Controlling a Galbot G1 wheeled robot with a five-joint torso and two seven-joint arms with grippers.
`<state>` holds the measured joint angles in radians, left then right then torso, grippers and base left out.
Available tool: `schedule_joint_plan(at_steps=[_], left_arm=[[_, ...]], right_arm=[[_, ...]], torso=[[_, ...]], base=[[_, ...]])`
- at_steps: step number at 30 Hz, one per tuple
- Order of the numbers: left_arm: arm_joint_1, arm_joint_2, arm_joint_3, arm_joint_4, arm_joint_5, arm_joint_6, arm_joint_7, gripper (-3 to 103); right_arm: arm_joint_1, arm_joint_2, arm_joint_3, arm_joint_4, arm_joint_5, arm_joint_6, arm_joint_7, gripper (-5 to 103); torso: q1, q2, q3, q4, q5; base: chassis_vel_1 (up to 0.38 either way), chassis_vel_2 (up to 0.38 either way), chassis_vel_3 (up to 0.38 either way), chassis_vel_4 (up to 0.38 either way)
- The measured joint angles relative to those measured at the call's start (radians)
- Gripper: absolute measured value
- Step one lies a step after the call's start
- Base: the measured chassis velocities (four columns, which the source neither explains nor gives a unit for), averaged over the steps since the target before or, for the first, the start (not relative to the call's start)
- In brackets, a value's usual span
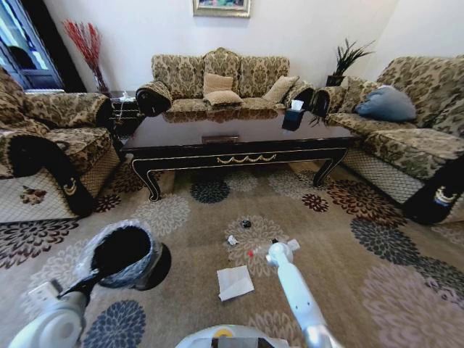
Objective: Move to the front of the table and pick up the trash from the floor, then place it into the trash bin.
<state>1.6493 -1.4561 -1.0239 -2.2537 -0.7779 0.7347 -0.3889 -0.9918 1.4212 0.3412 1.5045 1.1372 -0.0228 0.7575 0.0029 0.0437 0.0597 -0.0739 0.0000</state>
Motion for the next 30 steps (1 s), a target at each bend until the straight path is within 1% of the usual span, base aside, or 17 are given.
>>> schedule_joint_plan(at_steps=[2,3,4,5,8,9,12,13,18,19,21,22,23,27,28,29,30], left_arm=[[-0.016,-0.015,0.041,0.01,0.002,0.0,0.0,2],[-0.029,-0.017,0.057,0.015,0.004,0.0,-0.001,2],[-0.029,-0.017,0.057,0.015,0.004,0.0,-0.001,2],[-0.039,-0.017,0.069,0.018,0.007,0.0,-0.002,2],[-0.067,-0.004,0.122,0.026,0.026,0.0,0.003,2],[-0.067,-0.004,0.122,0.026,0.026,0.0,0.003,2],[-0.093,0.018,0.195,0.055,0.079,0.0,0.015,2],[-0.093,0.018,0.195,0.055,0.079,0.0,0.015,2],[-0.148,0.023,0.325,0.122,0.156,0.0,0.019,2],[-0.148,0.023,0.325,0.122,0.156,0.0,0.019,2],[-0.166,0.02,0.366,0.138,0.169,0.0,0.021,2],[-0.171,0.019,0.377,0.144,0.171,0.0,0.022,2],[-0.171,0.019,0.377,0.144,0.171,0.0,0.022,2],[-0.192,0.017,0.398,0.176,0.17,0.001,0.025,2],[-0.194,0.016,0.398,0.177,0.164,0.001,0.025,2],[-0.194,0.016,0.398,0.177,0.164,0.001,0.025,2],[-0.195,0.016,0.398,0.177,0.155,0.001,0.025,2]], right_arm=[[-0.016,-0.02,-0.049,0.125,0.004,0.036,-0.028,22],[-0.021,-0.032,-0.077,0.174,-0.005,0.062,-0.06,22],[-0.021,-0.032,-0.077,0.174,-0.005,0.062,-0.06,22],[-0.025,-0.044,-0.104,0.214,-0.03,0.091,-0.102,22],[-0.043,-0.086,-0.195,0.302,-0.121,0.193,-0.283,22],[-0.043,-0.086,-0.195,0.302,-0.121,0.193,-0.283,22],[-0.051,-0.112,-0.271,0.36,-0.155,0.276,-0.459,22],[-0.051,-0.112,-0.271,0.36,-0.155,0.276,-0.459,22],[-0.024,-0.12,-0.41,0.352,-0.307,0.421,-0.616,22],[-0.024,-0.12,-0.41,0.352,-0.307,0.421,-0.616,22],[-0.014,-0.124,-0.471,0.329,-0.367,0.49,-0.687,22],[-0.01,-0.126,-0.49,0.319,-0.389,0.515,-0.71,22],[-0.01,-0.126,-0.49,0.319,-0.389,0.515,-0.71,22],[0.007,-0.13,-0.555,0.231,-0.493,0.634,-0.842,22],[0.011,-0.129,-0.56,0.201,-0.519,0.657,-0.876,22],[0.011,-0.129,-0.56,0.201,-0.519,0.657,-0.876,22],[0.013,-0.127,-0.563,0.172,-0.545,0.679,-0.905,22]], torso=[[0.0,0.0,0.0,0.0,-0.0005],[0.0,0.0,0.0,-0.0001,-0.0004],[0.0,0.0,0.0,-0.0001,-0.0004],[0.0,0.0,0.0,-0.0002,0.0001],[0.0,0.0,0.0,-0.0001,0.0],[0.0,0.0,0.0,-0.0001,0.0],[0.0,0.0,0.0,-0.0002,0.0],[0.0,0.0,0.0,-0.0002,0.0],[0.0,0.0,0.0,-0.0001,-0.0002],[0.0,0.0,0.0,-0.0001,-0.0002],[0.0,0.0,0.0,-0.0002,-0.0001],[0.0,0.0,0.0,-0.0002,-0.0001],[0.0,0.0,0.0,-0.0002,-0.0001],[0.0,0.0,0.0,-0.0001,-0.0001],[0.0,0.0,0.0,0.0001,-0.0001],[0.0,0.0,0.0,0.0001,-0.0001],[0.0,0.0,0.0,-0.0001,0.0]], base=[[0.0,0.0,0.0,0.0],[0.0,0.0,0.0,0.0],[0.0,0.0,0.0,0.0],[0.0,0.0,0.0,0.0],[0.0,0.0,0.0,0.0],[0.0,0.0,0.0,0.0],[0.0,0.0,0.0,0.0],[0.0,0.0,0.0,0.0],[0.0,0.0,0.0,0.0],[0.0,0.0,0.0,0.0],[0.0,0.0,0.0,0.0],[0.0,0.0,0.0,0.0],[0.0,0.0,0.0,0.0],[0.0,0.0,0.0,0.0],[0.0,0.0,0.0,0.0],[0.0,0.0,0.0,0.0],[0.0,0.0,0.0,0.0]])
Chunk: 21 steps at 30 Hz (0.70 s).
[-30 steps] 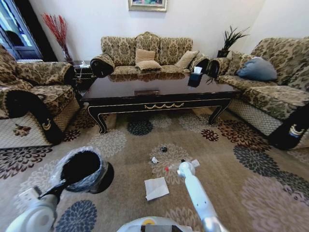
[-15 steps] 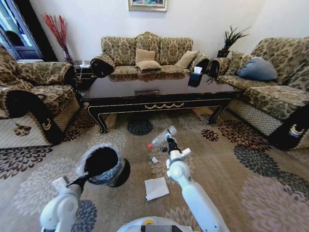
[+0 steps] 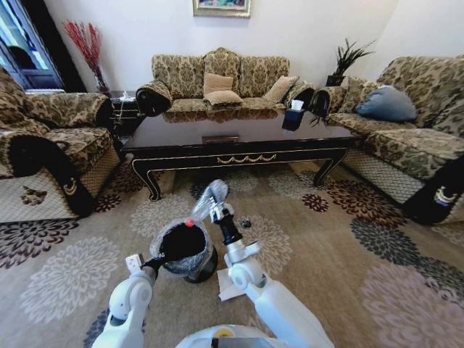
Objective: Move to the front of the table and pick up the trash from the floor, then place it into the trash bin.
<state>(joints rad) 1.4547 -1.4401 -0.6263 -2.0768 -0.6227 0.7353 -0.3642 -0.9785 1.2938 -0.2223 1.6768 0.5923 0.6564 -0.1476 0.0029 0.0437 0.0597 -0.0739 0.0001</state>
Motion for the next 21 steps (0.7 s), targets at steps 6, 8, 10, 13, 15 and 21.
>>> schedule_joint_plan(at_steps=[6,8,10,13,15,21], left_arm=[[0.003,0.005,-0.016,-0.025,-0.025,0.0,-0.001,2],[0.008,0.009,-0.024,-0.036,-0.031,0.0,-0.002,2],[0.011,0.01,-0.028,-0.043,-0.033,0.0,-0.002,2],[0.023,0.014,-0.04,-0.063,-0.038,0.0,-0.002,2],[0.029,0.015,-0.044,-0.071,-0.038,0.0,-0.002,2],[0.046,0.016,-0.062,-0.101,-0.038,0.001,-0.004,2]], right_arm=[[0.0,0.0,-0.007,-0.077,-0.099,0.054,-0.059,22],[-0.002,-0.008,-0.007,-0.09,-0.13,0.054,-0.06,22],[-0.003,-0.012,-0.006,-0.094,-0.142,0.053,-0.059,22],[-0.01,-0.03,0.002,-0.097,-0.184,0.047,-0.044,22],[-0.016,-0.036,0.007,-0.093,-0.192,0.042,-0.04,27],[-0.039,-0.062,0.031,-0.077,-0.221,0.018,-0.032,54]], torso=[[0.0,0.0,0.0,0.0,0.0],[0.0,0.0,0.0,0.0,0.0],[0.0,0.0,0.0,0.0,0.0],[0.0,0.0,0.0,-0.0001,0.0],[0.0,0.0,0.0,-0.0001,0.0],[0.0,0.0,0.0,-0.0001,-0.0001]], base=[[0.0,0.0,0.0,0.0],[0.0,0.0,0.0,0.0],[0.0,0.0,0.0,0.0],[0.0,0.0,0.0,0.0],[0.0,0.0,0.0,0.0],[0.0,0.0,0.0,0.0]])
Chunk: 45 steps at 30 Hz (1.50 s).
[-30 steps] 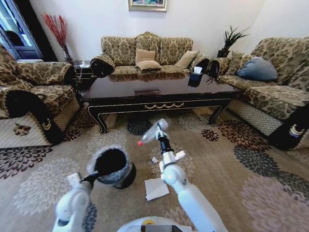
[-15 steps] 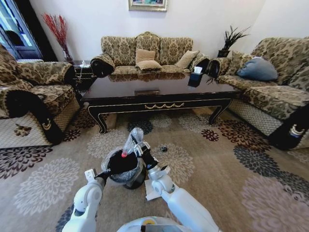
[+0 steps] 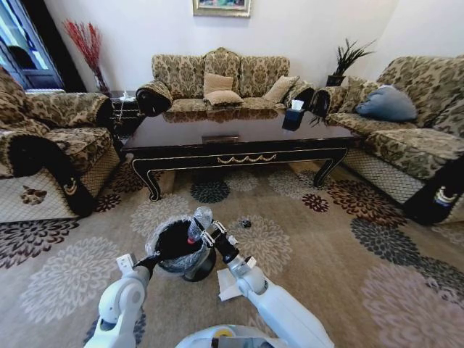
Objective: Move to the front of the table and pick up the trash from the floor, then place it into the trash bin.
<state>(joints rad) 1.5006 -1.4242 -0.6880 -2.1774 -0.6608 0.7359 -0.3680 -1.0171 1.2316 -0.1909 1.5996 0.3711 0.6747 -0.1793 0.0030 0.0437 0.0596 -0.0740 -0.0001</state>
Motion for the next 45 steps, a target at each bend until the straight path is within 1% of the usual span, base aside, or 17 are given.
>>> schedule_joint_plan(at_steps=[2,5,9,11,14,25,27,28,29,32,34,35,37,39,40,42,45], left_arm=[[0.002,0.001,-0.005,-0.005,-0.001,0.0,0.0,2],[0.01,0.01,-0.03,-0.023,-0.013,0.0,0.0,2],[0.018,0.014,-0.045,-0.032,-0.017,0.0,-0.001,2],[0.02,0.014,-0.046,-0.033,-0.017,0.0,-0.001,2],[0.025,0.011,-0.048,-0.035,-0.016,0.0,-0.002,2],[0.034,-0.003,-0.041,-0.03,-0.007,0.0,-0.004,2],[0.033,-0.002,-0.053,-0.033,-0.012,0.0,-0.003,2],[0.032,0.002,-0.068,-0.036,-0.02,0.0,-0.002,2],[0.032,0.002,-0.068,-0.036,-0.02,0.0,-0.002,2],[0.026,0.038,-0.134,-0.034,-0.058,-0.001,-0.009,2],[0.024,0.067,-0.184,-0.023,-0.105,-0.001,-0.03,2],[0.024,0.067,-0.184,-0.023,-0.105,-0.001,-0.03,2],[0.024,0.088,-0.244,-0.015,-0.148,-0.001,-0.04,2],[0.025,0.098,-0.291,-0.014,-0.185,-0.001,-0.042,2],[0.025,0.098,-0.291,-0.014,-0.185,-0.001,-0.042,2],[0.024,0.104,-0.331,-0.015,-0.213,-0.001,-0.043,2],[0.024,0.105,-0.365,-0.034,-0.233,-0.001,-0.049,2]], right_arm=[[-0.004,-0.005,0.005,0.0,-0.009,-0.005,0.0,54],[-0.02,-0.036,0.026,0.011,-0.023,-0.024,0.001,71],[-0.032,-0.072,0.031,0.038,-0.026,-0.044,0.002,87],[-0.034,-0.079,0.031,0.047,-0.026,-0.047,0.002,87],[-0.035,-0.089,0.031,0.07,-0.012,-0.052,0.004,99],[-0.04,-0.084,0.038,0.096,0.02,-0.059,0.011,100],[-0.04,-0.078,0.046,0.103,0.053,-0.1,0.049,100],[-0.04,-0.073,0.056,0.105,0.077,-0.148,0.092,100],[-0.04,-0.073,0.056,0.105,0.077,-0.148,0.092,100],[-0.032,-0.05,0.095,0.101,0.158,-0.324,0.255,100],[-0.024,-0.035,0.119,0.093,0.194,-0.47,0.412,100],[-0.024,-0.035,0.119,0.093,0.194,-0.47,0.412,100],[-0.02,-0.015,0.128,0.077,0.224,-0.617,0.609,100],[-0.019,0.002,0.128,0.076,0.316,-0.752,0.788,100],[-0.019,0.002,0.128,0.076,0.316,-0.752,0.788,100],[-0.021,0.029,0.131,0.1,0.501,-0.875,0.989,100],[-0.029,0.069,0.152,0.115,0.635,-0.943,1.115,100]], torso=[[0.0,0.0,0.0,0.0,0.0],[0.0,0.0,0.0,0.0001,0.0001],[0.0,0.0,0.0,0.0,0.0001],[0.0,0.0,0.0,0.0,0.0001],[0.0,0.0,0.0,0.0,0.0],[0.0,0.0,0.0,0.0001,0.0],[0.0,0.0,0.0,-0.0001,-0.0001],[0.0,0.0,0.0,-0.0001,-0.0001],[0.0,0.0,0.0,-0.0001,-0.0001],[0.0,0.0,0.0,0.0,0.0],[0.0,0.0,0.0,0.0001,-0.0001],[0.0,0.0,0.0,0.0001,-0.0001],[0.0,0.0,0.0,0.0001,-0.0003],[0.0,0.0,0.0,0.0002,-0.0001],[0.0,0.0,0.0,0.0002,-0.0001],[0.0,0.0,0.0,-0.0001,-0.0001],[0.0,0.0,0.0,0.0003,-0.0001]], base=[[0.0,0.0,0.0,0.0],[0.0,0.0,0.0,0.0],[0.0,0.0,0.0,0.0],[0.0,0.0,0.0,0.0],[0.0,0.0,0.0,0.0],[0.0,0.0,0.0,0.0],[0.0,0.0,0.0,0.0],[0.0,0.0,0.0,0.0],[0.0,0.0,0.0,0.0],[0.0,0.0,0.0,0.0],[0.0,0.0,0.0,0.0],[0.0,0.0,0.0,0.0],[0.0,0.0,0.0,0.0],[0.0,0.0,0.0,0.0],[0.0,0.0,0.0,0.0],[0.0,0.0,0.0,0.0],[0.0,0.0,0.0,0.0]])
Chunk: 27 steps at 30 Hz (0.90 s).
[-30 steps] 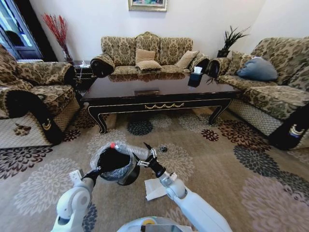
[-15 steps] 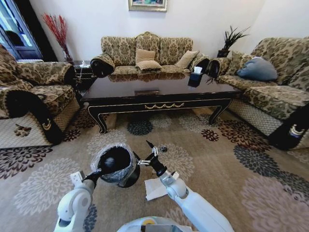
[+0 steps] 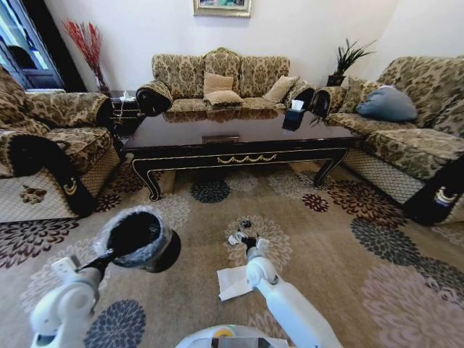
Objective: Move to the front of the table and pick up the trash from the floor, then place it into the trash bin.
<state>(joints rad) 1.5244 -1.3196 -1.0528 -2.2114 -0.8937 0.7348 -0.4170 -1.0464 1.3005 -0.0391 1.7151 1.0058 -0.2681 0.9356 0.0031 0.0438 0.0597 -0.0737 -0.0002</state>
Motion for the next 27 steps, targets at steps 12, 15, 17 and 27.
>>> schedule_joint_plan(at_steps=[12,15,17,27], left_arm=[[0.013,-0.055,-0.004,-0.103,-0.003,0.0,-0.011,2],[0.014,-0.064,-0.004,-0.126,-0.004,0.0,-0.012,2],[0.014,-0.064,-0.005,-0.127,-0.004,0.0,-0.012,2],[0.029,-0.063,-0.01,-0.144,0.0,0.001,-0.012,2]], right_arm=[[-0.043,0.085,0.033,-0.038,0.146,-0.038,0.211,100],[-0.049,0.107,0.067,-0.081,0.215,-0.057,0.256,100],[-0.049,0.108,0.07,-0.083,0.219,-0.059,0.258,100],[-0.051,0.16,0.101,-0.225,0.185,-0.057,0.264,100]], torso=[[0.0,0.0,0.0,-0.0003,0.0001],[0.0,0.0,0.0,-0.0004,0.0002],[0.0,0.0,0.0,-0.0004,0.0002],[0.0,0.0,0.0,-0.0004,0.0002]], base=[[0.0,0.0,0.0,0.0],[0.0,0.0,0.0,0.0],[0.0,0.0,0.0,0.0],[0.0,0.0,0.0,0.0]])
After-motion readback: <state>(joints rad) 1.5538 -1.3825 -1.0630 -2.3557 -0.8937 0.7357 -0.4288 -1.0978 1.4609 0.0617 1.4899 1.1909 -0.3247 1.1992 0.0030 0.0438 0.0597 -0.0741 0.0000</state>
